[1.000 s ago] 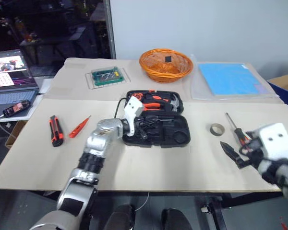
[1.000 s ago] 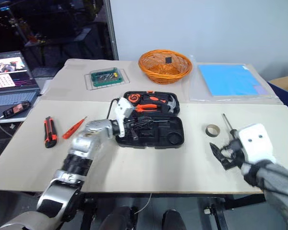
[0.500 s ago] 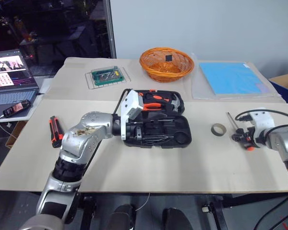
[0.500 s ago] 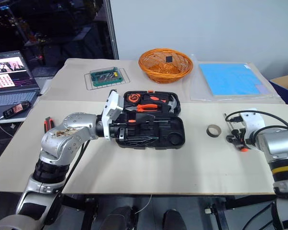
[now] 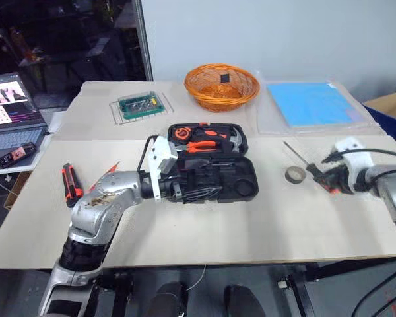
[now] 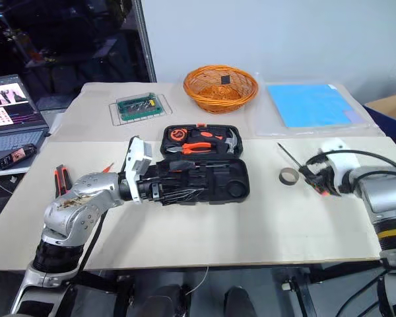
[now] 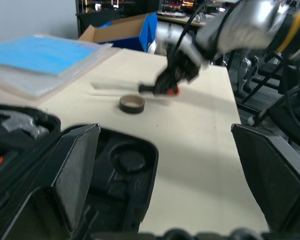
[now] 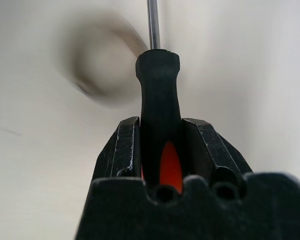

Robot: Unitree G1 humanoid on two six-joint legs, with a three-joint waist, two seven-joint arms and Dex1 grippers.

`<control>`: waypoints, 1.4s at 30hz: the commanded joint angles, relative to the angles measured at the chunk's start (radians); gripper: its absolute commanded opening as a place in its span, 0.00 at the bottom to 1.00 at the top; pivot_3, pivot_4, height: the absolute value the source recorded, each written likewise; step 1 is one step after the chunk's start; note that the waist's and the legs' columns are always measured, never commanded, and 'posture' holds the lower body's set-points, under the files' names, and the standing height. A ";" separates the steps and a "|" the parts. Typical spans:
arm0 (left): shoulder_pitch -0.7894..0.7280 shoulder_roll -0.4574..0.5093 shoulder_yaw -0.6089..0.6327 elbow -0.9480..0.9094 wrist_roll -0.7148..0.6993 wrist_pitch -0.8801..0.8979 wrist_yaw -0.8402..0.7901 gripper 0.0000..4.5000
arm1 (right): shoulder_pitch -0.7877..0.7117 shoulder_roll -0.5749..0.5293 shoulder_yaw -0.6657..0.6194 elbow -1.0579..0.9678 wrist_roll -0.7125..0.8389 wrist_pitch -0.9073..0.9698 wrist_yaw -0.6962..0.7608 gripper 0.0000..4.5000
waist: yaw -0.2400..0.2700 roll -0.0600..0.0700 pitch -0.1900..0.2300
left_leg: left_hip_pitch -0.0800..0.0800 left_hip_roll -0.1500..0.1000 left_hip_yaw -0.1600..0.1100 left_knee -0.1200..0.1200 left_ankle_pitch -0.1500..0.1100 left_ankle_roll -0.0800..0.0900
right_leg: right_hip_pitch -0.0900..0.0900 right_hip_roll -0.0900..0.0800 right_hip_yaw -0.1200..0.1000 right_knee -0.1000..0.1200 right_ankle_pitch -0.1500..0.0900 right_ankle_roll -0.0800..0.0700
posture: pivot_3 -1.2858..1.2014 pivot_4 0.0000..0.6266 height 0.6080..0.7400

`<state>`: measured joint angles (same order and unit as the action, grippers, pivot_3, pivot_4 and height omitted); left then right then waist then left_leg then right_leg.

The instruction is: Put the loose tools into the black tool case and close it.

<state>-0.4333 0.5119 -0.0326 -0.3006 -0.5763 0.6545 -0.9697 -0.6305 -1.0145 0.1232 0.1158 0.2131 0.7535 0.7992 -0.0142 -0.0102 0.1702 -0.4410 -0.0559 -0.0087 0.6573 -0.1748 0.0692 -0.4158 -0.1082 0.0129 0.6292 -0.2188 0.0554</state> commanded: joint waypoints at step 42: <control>0.212 0.234 0.205 -0.015 -0.050 -0.092 -0.074 1.00 | -0.395 0.470 0.134 0.373 -0.171 -0.512 0.509 0.83 | 0.000 -0.007 0.004 | 0.005 0.000 0.004 -0.014 0.001 -0.017 | -0.007 0.002 0.000 0.001 0.007 -0.007 | 0.52 0.24 1.00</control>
<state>-0.2167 0.7495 0.1728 -0.2965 -0.6263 0.5872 -1.0501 -1.0188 -0.5390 0.3404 0.5556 -0.0431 0.1706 1.2901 -0.0143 -0.0168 0.1738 -0.4360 -0.0555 -0.0052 0.6432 -0.1733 0.0527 -0.4233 -0.1064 0.0129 0.6304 -0.2119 0.0480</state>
